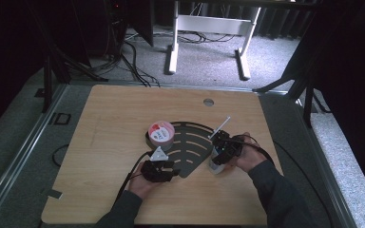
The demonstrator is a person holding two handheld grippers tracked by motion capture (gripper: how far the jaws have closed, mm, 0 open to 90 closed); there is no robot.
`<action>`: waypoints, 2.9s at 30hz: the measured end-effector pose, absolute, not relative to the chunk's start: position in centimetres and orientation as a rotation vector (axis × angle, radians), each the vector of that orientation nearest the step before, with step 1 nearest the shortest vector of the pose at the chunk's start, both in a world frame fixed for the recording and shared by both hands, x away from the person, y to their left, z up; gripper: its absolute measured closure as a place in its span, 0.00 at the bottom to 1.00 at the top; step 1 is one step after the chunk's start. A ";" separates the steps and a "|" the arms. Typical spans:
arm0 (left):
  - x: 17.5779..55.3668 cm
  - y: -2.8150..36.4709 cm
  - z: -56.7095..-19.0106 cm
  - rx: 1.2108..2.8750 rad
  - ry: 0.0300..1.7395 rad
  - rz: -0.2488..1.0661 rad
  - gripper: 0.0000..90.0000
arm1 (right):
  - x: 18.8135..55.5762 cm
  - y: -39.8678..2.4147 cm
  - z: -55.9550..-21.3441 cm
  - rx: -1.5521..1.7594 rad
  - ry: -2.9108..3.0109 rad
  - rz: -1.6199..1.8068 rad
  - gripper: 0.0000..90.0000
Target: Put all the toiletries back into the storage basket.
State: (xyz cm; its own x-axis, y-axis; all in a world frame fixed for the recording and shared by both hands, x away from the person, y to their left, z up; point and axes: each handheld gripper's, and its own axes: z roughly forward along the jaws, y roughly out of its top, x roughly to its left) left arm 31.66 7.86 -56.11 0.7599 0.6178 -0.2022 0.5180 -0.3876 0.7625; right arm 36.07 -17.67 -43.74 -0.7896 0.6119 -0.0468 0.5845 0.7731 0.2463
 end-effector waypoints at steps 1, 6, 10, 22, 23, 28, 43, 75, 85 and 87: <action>31.7 7.9 -56.1 2.068 0.851 0.142 0.62 | 36.0 -17.6 -43.7 0.961 2.840 0.329 0.58; 31.7 7.9 -56.1 2.068 0.852 0.139 0.61 | 35.8 -17.3 -43.7 0.936 2.836 0.320 0.59; 31.7 7.9 -56.1 2.066 0.853 0.137 0.61 | 35.7 -17.2 -43.7 0.928 2.831 0.320 0.60; 31.7 8.0 -56.1 2.062 0.856 0.128 0.61 | 35.3 -16.8 -43.4 0.927 2.842 0.353 0.60; 31.7 7.9 -56.1 2.063 0.856 0.130 0.61 | 35.3 -16.8 -43.3 0.923 2.846 0.359 0.60; 31.7 7.9 -56.1 2.062 0.856 0.129 0.61 | 35.0 -16.4 -43.0 0.908 2.860 0.375 0.60; 31.8 8.0 -56.1 2.054 0.861 0.113 0.61 | 35.0 -14.8 -42.5 0.881 2.872 0.432 0.60; 31.4 7.7 -56.1 2.080 0.845 0.160 0.61 | 36.5 -11.5 -41.3 0.868 2.846 0.480 0.61; 31.3 7.6 -56.1 2.084 0.842 0.178 0.61 | 37.6 -10.9 -41.5 0.895 2.820 0.476 0.61; 31.3 7.5 -56.1 2.089 0.839 0.182 0.61 | 37.8 -10.8 -41.7 0.902 2.817 0.469 0.61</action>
